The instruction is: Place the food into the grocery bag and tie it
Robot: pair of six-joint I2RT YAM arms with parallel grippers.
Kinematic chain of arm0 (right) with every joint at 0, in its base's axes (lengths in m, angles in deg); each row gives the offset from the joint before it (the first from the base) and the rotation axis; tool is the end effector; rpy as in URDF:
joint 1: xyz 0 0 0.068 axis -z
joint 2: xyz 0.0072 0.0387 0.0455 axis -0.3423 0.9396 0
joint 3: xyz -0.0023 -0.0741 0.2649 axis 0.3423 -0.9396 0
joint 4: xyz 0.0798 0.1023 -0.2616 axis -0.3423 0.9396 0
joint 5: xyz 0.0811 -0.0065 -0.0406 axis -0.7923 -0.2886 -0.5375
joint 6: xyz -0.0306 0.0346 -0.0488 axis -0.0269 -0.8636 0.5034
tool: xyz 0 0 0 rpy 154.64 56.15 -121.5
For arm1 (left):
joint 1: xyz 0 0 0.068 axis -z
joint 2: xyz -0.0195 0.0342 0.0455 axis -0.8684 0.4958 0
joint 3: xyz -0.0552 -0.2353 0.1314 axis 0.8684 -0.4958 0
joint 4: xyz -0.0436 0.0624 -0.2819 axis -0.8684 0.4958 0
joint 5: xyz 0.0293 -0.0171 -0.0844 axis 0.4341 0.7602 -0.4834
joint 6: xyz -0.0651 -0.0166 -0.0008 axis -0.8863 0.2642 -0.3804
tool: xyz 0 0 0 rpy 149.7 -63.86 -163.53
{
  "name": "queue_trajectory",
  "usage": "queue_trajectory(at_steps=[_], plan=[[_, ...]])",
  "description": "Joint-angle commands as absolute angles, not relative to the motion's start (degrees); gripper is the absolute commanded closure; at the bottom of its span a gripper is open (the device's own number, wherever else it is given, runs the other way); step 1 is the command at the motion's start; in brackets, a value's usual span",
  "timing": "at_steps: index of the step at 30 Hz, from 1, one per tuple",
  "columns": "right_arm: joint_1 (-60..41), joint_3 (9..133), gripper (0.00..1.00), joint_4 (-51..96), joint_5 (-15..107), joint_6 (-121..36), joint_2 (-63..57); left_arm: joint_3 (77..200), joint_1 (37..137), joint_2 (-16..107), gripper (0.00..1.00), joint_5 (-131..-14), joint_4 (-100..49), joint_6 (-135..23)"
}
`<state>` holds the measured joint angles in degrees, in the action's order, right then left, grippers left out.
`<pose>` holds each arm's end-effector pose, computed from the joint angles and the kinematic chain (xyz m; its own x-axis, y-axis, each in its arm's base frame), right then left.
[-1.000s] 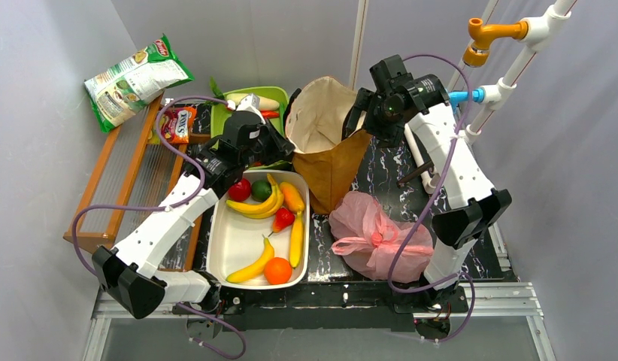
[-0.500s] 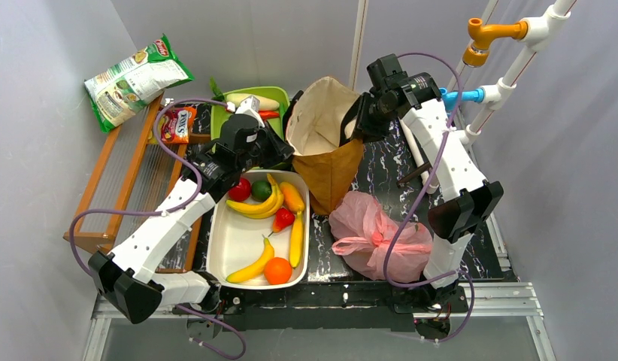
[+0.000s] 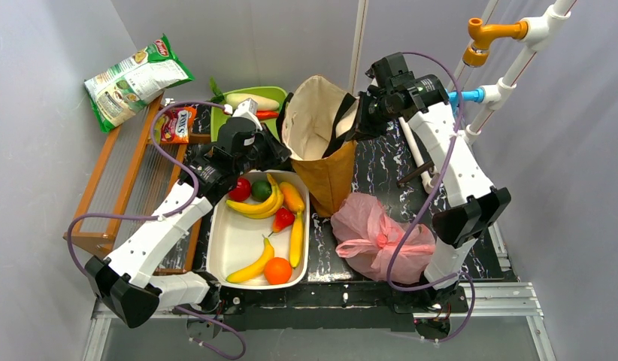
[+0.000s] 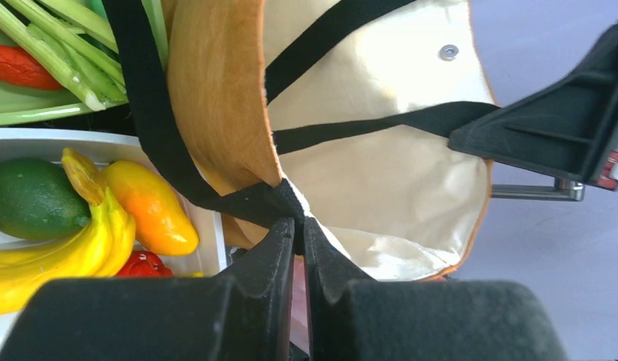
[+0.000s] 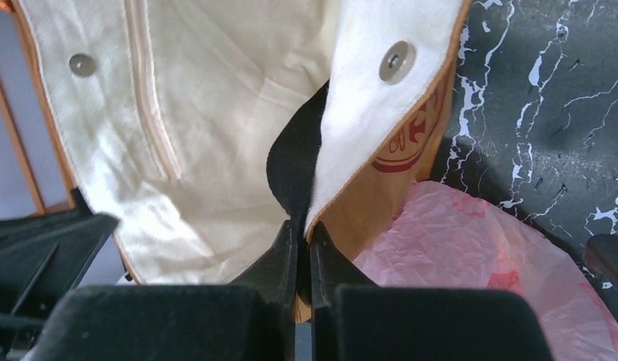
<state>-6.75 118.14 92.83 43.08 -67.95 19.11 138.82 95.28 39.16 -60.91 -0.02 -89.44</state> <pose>0.3539 0.1891 0.4236 -0.8790 0.1479 -0.4532 -0.0841 0.8876 0.4529 0.2609 -0.1788 0.3991 -0.5634 -0.4651 -0.6828 0.1838 0.7352 -0.6525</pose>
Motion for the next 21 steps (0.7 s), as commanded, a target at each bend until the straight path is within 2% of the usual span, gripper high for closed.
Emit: queue_trajectory(at_steps=[1, 2, 6, 8, 13, 16, 21], plan=[[-7.7, 117.6, 0.99, 90.8, 38.8, -64.8, 13.6, 141.6, 95.5, 37.1, 0.92, -58.8, 2.7, -86.2], [-7.9, 117.3, 0.99, 90.7, 38.5, -64.5, 13.2, 142.5, 95.5, 37.3, 0.88, -58.2, 3.6, -85.1], [-8.6, 115.1, 0.99, 89.7, 37.5, -63.9, 11.9, 145.6, 95.2, 37.5, 0.63, -55.3, 5.0, -81.5], [-8.9, 114.0, 0.99, 89.5, 37.3, -64.0, 11.5, 147.0, 94.7, 37.6, 0.46, -53.4, 5.8, -80.0], [-9.4, 111.2, 0.99, 88.5, 36.5, -64.5, 10.6, 150.3, 92.7, 37.7, 0.13, -47.6, 7.3, -77.3], [-9.6, 109.7, 0.99, 88.1, 36.1, -64.5, 10.1, 152.5, 90.7, 38.7, 0.08, -44.7, 7.5, -77.1], [-9.7, 108.1, 0.99, 88.7, 36.2, -64.8, 10.1, 159.4, 86.9, 43.0, 0.05, -39.0, 9.3, -76.8]])
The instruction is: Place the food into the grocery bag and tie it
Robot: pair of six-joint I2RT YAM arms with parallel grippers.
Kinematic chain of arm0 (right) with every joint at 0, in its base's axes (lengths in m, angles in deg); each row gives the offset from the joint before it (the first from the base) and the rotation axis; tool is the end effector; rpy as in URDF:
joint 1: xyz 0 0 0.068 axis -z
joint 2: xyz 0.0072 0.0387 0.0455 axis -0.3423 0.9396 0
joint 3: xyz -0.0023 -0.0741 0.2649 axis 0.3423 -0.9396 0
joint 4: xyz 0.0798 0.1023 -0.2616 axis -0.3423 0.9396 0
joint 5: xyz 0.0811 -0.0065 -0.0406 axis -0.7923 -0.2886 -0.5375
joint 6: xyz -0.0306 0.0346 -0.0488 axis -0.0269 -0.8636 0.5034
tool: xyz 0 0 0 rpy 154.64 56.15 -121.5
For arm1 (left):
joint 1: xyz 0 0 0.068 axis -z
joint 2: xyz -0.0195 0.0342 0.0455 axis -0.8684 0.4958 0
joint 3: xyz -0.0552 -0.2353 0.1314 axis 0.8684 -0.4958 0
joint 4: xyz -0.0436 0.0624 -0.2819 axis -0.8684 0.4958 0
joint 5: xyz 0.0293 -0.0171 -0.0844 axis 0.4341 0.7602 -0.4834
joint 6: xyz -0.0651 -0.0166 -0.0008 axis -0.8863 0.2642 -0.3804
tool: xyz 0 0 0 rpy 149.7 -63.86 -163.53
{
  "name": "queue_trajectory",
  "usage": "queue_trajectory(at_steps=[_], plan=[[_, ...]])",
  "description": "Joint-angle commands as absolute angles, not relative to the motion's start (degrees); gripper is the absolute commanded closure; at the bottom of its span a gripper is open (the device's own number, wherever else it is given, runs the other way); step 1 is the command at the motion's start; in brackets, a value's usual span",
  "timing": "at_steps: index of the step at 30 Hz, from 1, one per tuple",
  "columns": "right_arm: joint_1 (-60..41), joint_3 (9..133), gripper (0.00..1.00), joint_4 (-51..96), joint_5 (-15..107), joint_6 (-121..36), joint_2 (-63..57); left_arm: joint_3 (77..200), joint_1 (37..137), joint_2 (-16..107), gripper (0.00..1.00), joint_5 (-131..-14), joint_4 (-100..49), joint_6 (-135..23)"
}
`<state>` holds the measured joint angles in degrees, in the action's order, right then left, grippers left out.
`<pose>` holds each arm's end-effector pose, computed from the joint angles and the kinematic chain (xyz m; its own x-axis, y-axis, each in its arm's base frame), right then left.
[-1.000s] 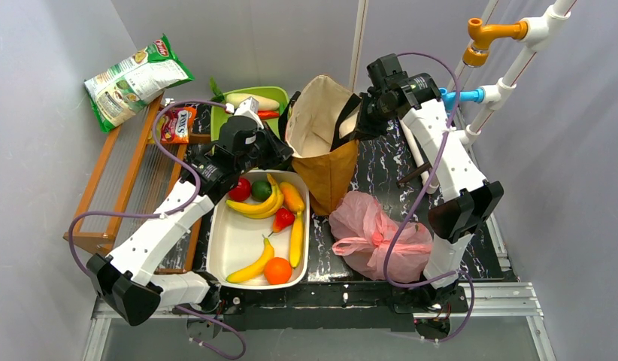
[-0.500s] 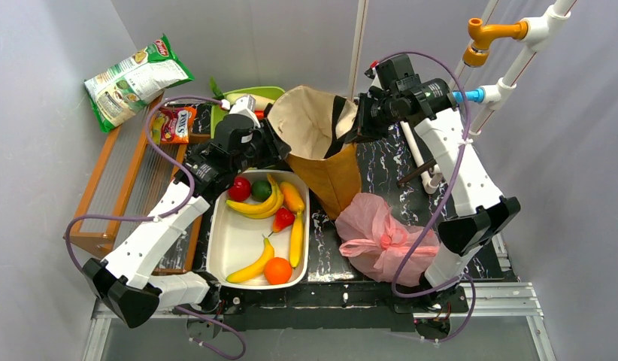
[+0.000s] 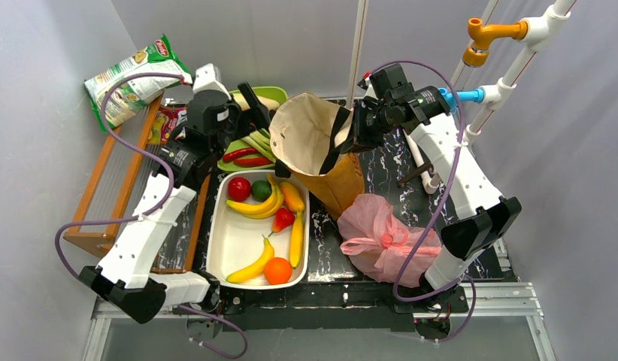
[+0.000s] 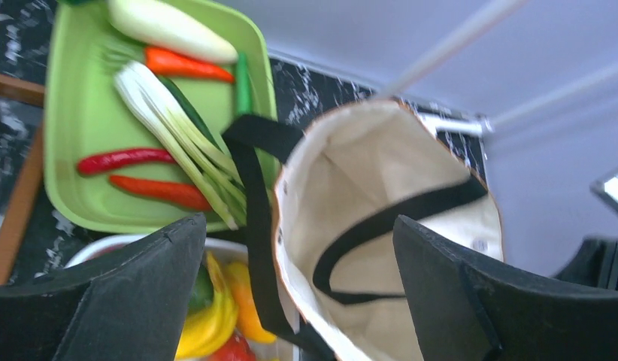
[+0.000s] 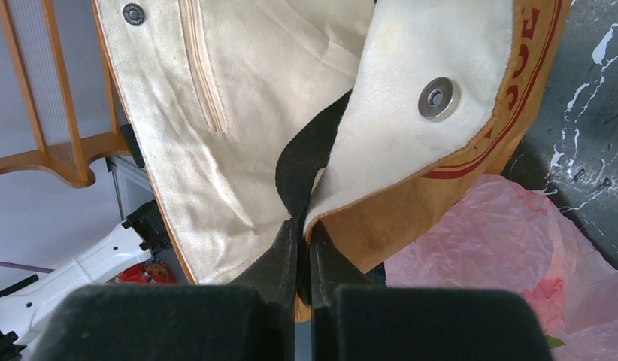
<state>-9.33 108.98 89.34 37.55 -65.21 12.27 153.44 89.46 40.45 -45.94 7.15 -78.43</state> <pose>0.3215 0.1974 0.4217 -0.8900 0.0467 -0.4535 -0.2103 0.8406 0.4992 0.2679 -0.1303 0.4757 -0.2730 -0.4532 -0.8485 0.0528 0.8737 -0.4836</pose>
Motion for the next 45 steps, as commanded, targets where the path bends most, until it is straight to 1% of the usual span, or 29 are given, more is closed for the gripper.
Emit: queue_trajectory(at_steps=[1, 4, 9, 11, 14, 17, 22, 27, 29, 33, 36, 41, 45], plan=[[-9.7, 107.8, 0.99, 88.8, 36.1, -64.9, 10.1, 160.8, 85.8, 44.1, 0.05, -38.0, 9.8, -76.8], [-9.7, 106.8, 0.99, 88.9, 35.7, -65.2, 10.2, 163.9, 81.4, 46.7, 0.06, -34.8, 11.4, -79.3], [-9.7, 105.0, 0.99, 89.1, 34.9, -65.3, 9.9, 163.5, 75.4, 48.3, 0.08, -30.7, 10.6, -85.7], [-9.7, 104.2, 0.99, 89.0, 34.8, -65.3, 9.6, 164.2, 73.8, 49.1, 0.08, -26.8, 10.9, -87.5], [-9.7, 103.3, 0.99, 89.1, 34.6, -65.1, 9.3, 165.9, 72.2, 50.6, 0.09, -20.8, 11.0, -87.5], [-9.7, 103.1, 0.99, 89.4, 34.4, -64.6, 9.3, 167.1, 69.5, 51.3, 0.10, -18.6, 9.5, -84.9], [-9.7, 103.3, 0.99, 89.9, 34.2, -63.8, 9.6, 168.0, 61.0, 50.8, 0.14, -23.5, 14.3, -87.6], [-9.7, 103.3, 0.99, 89.9, 33.8, -63.4, 10.0, 166.8, 52.2, 49.5, 0.14, -27.3, 15.1, -86.7], [-9.7, 103.2, 0.99, 89.9, 33.7, -63.3, 10.2, 165.5, 49.4, 48.7, 0.14, -29.2, 14.4, -86.4], [-9.7, 103.3, 0.99, 89.8, 33.5, -63.0, 10.5, 162.9, 43.8, 46.9, 0.09, -33.1, 13.9, -89.7], [-9.7, 103.4, 0.99, 90.1, 33.5, -62.7, 10.7, 161.3, 40.9, 45.8, 0.07, -35.1, 12.3, -89.1], [-9.7, 102.3, 0.99, 89.6, 33.4, -62.4, 10.2, 161.8, 37.0, 46.2, 0.06, -36.8, 12.0, -86.6], [-9.6, 102.4, 0.99, 89.8, 32.8, -62.0, 10.6, 161.6, 34.7, 47.3, 0.09, -38.0, 9.9, -84.9]])
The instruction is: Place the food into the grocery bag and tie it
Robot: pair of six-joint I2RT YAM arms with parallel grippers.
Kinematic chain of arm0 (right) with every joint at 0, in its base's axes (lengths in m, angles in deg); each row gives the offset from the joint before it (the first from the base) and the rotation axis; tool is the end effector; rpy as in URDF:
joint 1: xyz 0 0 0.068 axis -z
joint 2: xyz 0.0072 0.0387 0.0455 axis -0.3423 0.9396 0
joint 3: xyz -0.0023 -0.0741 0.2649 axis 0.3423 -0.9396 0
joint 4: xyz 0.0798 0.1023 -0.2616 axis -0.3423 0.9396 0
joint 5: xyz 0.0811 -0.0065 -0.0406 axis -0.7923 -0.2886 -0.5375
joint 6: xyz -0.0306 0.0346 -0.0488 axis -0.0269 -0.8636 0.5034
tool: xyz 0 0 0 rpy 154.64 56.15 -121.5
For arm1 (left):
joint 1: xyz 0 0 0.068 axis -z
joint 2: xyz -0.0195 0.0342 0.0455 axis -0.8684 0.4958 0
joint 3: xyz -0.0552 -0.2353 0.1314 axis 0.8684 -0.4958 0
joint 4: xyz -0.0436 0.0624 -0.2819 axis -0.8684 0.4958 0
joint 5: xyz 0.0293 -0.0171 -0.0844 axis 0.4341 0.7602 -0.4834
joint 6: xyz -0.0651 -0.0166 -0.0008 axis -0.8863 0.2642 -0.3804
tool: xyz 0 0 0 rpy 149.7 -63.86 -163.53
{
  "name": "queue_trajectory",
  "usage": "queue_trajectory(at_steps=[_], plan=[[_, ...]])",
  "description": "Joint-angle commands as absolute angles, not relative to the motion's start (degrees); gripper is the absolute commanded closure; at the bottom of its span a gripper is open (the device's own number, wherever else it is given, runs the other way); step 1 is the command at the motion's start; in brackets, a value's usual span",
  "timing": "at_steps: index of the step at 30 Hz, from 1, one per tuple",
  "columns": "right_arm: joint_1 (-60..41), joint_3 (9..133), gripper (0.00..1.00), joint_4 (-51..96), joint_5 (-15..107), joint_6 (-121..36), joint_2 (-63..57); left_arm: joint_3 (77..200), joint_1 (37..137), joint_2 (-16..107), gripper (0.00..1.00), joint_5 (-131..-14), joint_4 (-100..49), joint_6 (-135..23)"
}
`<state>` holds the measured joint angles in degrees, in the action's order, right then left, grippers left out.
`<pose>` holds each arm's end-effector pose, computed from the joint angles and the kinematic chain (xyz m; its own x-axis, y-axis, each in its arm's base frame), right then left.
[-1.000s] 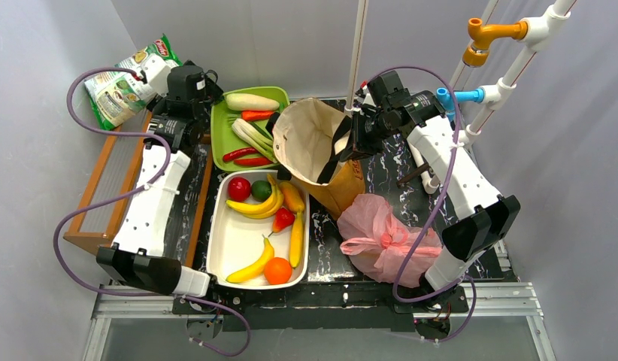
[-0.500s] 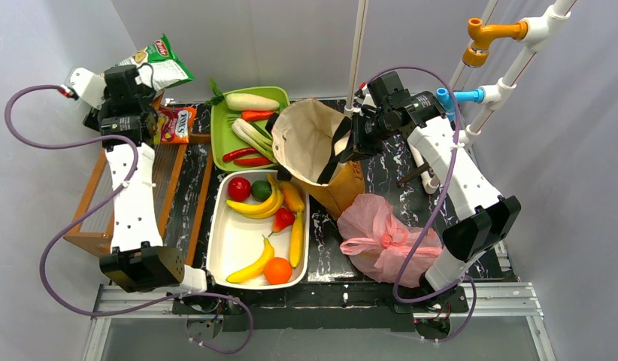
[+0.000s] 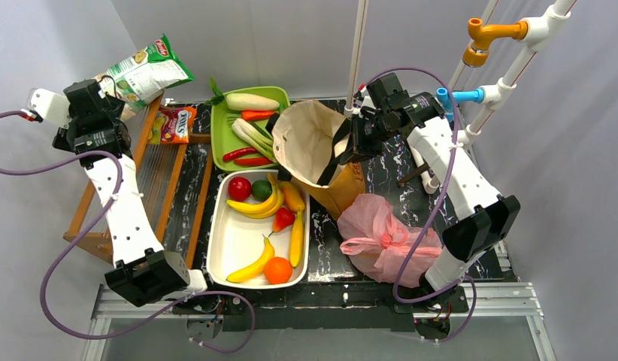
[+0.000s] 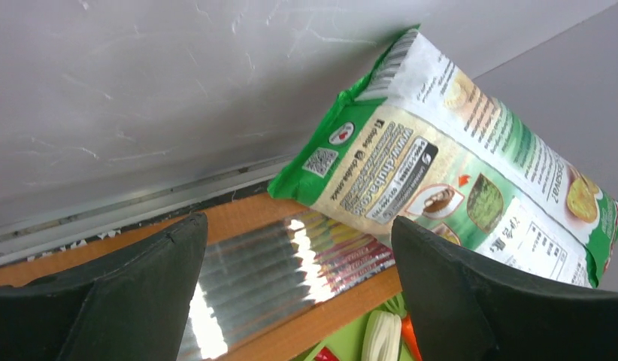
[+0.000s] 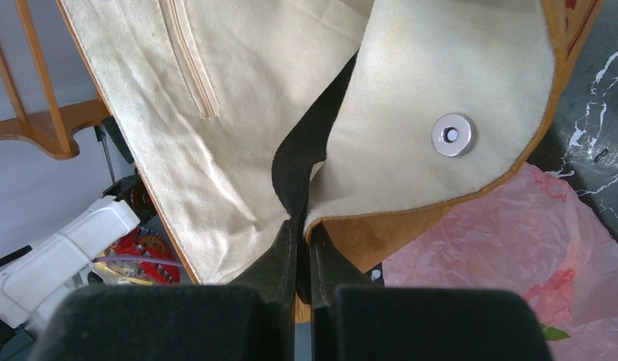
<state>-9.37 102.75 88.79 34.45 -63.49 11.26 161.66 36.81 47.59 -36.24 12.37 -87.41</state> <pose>0.3186 0.1993 0.3936 -0.9228 -0.0101 -0.3851 -0.2196 0.8352 0.5042 0.2842 0.1509 0.4820 0.3197 -0.5156 -0.7950 -0.7440 0.3830 -0.5476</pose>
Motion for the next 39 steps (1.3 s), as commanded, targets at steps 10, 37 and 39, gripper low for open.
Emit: queue_trajectory(at_steps=[10, 37, 39], plan=[[-9.7, 104.9, 0.99, 91.0, 32.1, -60.7, 13.1, 155.9, 29.5, 49.8, 0.15, -47.8, 0.4, -85.4], [-9.3, 107.6, 0.99, 91.6, 31.4, -59.7, 16.7, 153.4, 26.6, 56.6, 0.92, -64.1, -10.5, -95.3], [-9.3, 107.7, 0.99, 91.6, 31.4, -59.7, 16.8, 154.1, 26.6, 56.7, 1.00, -65.6, -10.8, -95.1]])
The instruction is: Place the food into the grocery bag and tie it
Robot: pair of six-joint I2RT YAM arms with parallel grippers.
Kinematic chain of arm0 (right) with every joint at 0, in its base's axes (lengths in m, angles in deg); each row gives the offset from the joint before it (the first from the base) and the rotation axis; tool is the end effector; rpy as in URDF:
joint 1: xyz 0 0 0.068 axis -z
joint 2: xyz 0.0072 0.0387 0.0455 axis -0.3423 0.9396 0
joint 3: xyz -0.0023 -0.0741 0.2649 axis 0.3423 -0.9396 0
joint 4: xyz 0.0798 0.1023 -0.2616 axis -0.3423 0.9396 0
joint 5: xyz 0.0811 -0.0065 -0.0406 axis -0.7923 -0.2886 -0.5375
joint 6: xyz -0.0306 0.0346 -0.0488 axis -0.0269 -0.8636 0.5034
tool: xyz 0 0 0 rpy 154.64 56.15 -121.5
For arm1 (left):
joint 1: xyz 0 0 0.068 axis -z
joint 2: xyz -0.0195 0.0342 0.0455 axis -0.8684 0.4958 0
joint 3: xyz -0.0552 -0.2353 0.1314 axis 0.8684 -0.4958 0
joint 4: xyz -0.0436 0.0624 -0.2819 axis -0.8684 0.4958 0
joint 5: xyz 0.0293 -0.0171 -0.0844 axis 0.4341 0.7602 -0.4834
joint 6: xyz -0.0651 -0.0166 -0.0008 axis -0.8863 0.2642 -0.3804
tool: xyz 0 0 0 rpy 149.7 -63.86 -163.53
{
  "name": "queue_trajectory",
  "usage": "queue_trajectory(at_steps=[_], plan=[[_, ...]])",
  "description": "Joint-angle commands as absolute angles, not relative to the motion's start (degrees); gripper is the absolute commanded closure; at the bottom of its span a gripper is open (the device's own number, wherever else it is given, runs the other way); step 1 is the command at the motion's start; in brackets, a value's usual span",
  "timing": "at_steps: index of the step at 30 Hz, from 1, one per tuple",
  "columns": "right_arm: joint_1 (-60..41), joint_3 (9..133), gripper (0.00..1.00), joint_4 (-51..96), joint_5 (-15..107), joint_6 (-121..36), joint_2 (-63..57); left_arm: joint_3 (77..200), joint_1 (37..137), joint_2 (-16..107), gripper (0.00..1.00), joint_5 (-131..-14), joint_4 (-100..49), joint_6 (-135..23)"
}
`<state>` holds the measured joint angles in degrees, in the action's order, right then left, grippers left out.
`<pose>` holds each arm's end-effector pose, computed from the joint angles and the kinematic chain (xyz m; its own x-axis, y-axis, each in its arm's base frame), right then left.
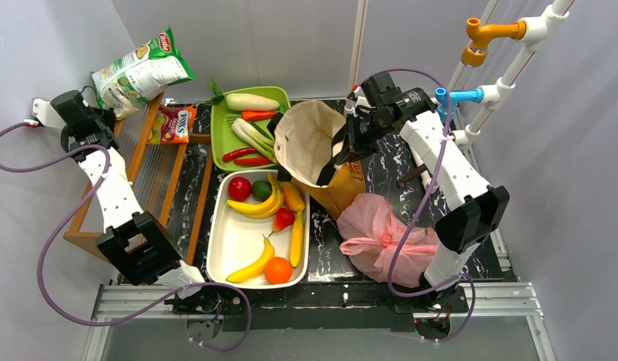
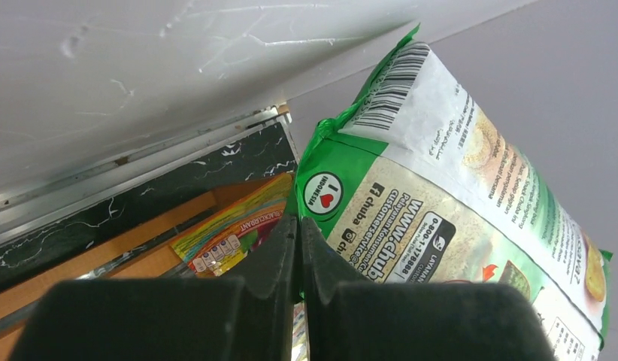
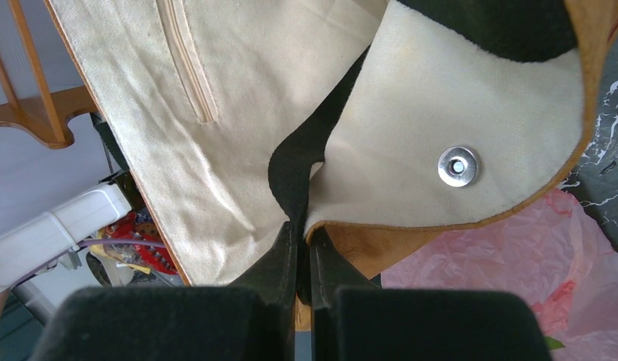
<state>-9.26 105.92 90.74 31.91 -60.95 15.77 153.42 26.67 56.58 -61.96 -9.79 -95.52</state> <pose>0.3327 0.2090 0.3814 -0.9365 -0.0665 -0.3443 -0.2451 0.8262 0.5073 0.3343 0.2248 0.4181 0.3430 -0.7036 -0.6223 -0.5064 0.4195 -0.7534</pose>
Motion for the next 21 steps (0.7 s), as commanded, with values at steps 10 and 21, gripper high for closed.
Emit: queue_trajectory(at_steps=[10, 21], plan=[[-9.3, 109.2, 0.99, 91.6, 30.8, -60.2, 17.5, 154.9, 26.6, 53.6, 1.00, -68.6, -11.3, -94.3], [-9.3, 110.7, 0.99, 91.5, 29.3, -61.6, 18.5, 167.3, 28.0, 56.3, 1.00, -77.6, -12.5, -94.4]])
